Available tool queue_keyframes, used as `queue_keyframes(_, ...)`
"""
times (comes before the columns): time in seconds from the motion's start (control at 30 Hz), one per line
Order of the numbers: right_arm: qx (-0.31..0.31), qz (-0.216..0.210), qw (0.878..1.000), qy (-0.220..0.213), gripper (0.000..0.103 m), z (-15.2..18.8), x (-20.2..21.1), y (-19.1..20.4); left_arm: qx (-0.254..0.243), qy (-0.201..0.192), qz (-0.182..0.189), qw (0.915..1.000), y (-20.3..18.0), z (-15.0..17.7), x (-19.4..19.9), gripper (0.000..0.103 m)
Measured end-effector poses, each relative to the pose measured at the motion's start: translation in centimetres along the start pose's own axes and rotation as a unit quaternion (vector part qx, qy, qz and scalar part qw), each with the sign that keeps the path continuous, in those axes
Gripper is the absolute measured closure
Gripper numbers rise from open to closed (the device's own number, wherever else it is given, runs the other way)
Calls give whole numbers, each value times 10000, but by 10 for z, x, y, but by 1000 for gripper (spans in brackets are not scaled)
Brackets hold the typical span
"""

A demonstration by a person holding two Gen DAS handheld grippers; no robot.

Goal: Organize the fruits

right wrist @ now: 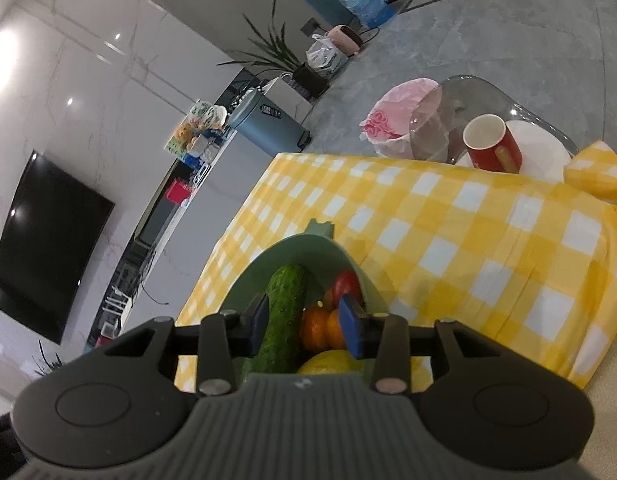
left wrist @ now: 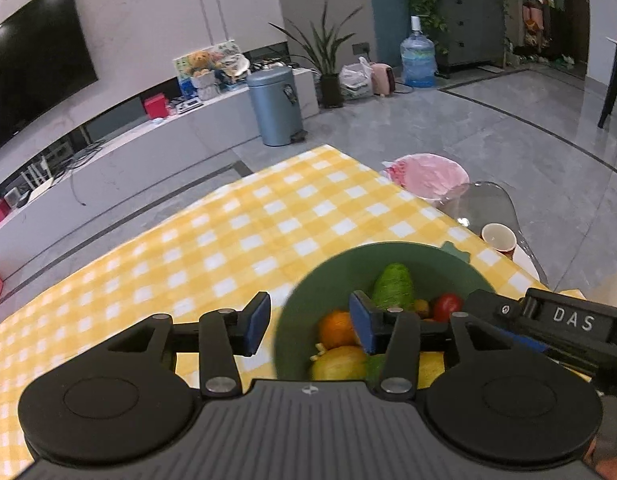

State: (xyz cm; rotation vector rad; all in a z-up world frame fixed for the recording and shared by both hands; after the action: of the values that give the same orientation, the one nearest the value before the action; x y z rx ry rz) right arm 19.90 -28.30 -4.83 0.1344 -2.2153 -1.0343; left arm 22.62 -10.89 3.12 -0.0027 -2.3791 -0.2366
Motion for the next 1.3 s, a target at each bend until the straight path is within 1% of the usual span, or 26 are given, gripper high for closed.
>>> queue_keyframes(0.13,204,121,9997,-52,65,2,4,7,209,-42,6,9998,21,6,18,47)
queue_keyframes(0.27,516,134,9985,-86,65,3,9,18,446,-29,71,9990,38,14,32,47)
queue_keyframes(0.33,755,150,9970,-71,65,7,11,28,659,22,83,9978,48,20,37,46)
queue_keyframes(0.4,1064,200,9941,6,64,11,11,39,975,93,110,9951,56,30,42,46)
queue_keyframes(0.47,1416,315,9894,92,57,17,10,51,1173,129,167,9929,61,40,48,46)
queue_keyframes(0.5,1540,385,9872,134,52,20,10,55,1269,146,171,9917,64,45,51,45)
queue_keyframes(0.6,1930,552,9793,262,40,37,14,67,1443,153,168,9893,70,59,57,39)
queue_keyframes(0.63,2013,592,9772,335,30,43,15,70,1484,168,205,9886,71,62,58,37)
queue_keyframes(0.67,2126,624,9740,476,27,53,15,74,1546,196,299,9873,72,65,57,37)
queue_keyframes(0.73,2277,655,9694,635,27,67,21,75,1764,273,584,9822,76,71,56,36)
queue_keyframes(0.8,2307,737,9679,677,24,79,31,76,1985,323,792,9764,78,74,55,37)
queue_keyframes(0.83,2315,831,9670,663,22,83,36,77,2041,322,838,9748,78,75,54,34)
queue_keyframes(0.87,2357,1021,9642,659,19,86,41,78,2064,307,873,9741,78,75,54,34)
queue_keyframes(0.93,2533,1204,9569,759,19,87,46,80,2134,278,914,9723,77,73,55,33)
queue_keyframes(1.0,2697,1470,9481,825,19,86,53,84,2196,343,980,9700,73,69,56,31)
queue_keyframes(1.03,2772,1608,9435,846,18,83,57,87,2134,448,1014,9707,70,65,55,31)
queue_keyframes(1.1,2930,1801,9351,850,14,79,65,97,1977,625,968,9735,63,58,56,31)
queue_keyframes(1.13,3061,1918,9283,882,11,77,69,104,1949,634,892,9747,60,55,59,31)
queue_keyframes(1.2,3501,2274,9045,872,9,76,75,122,1855,615,774,9777,55,50,64,31)
queue_keyframes(1.23,3633,2373,8973,813,9,76,79,129,1727,626,786,9798,51,49,65,30)
queue_keyframes(1.27,3654,2375,8965,792,8,75,82,134,1666,627,820,9806,50,48,65,30)
queue_keyframes(1.3,3610,2373,8977,871,8,73,83,137,1684,663,820,9801,52,48,64,29)
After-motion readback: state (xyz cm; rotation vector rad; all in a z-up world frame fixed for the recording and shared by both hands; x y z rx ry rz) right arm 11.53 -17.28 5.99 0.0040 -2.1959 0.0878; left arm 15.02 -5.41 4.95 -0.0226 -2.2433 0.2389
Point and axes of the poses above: each gripper's, at about its wrist camera, not at the fingertips, and x roughly against the way its jaws point, y to its left, z to its underside, the point moved 2 cm from there along -x, roughly the way its jaws point, and after that the axes turned 1 degree about x, right-handed, at the moved point
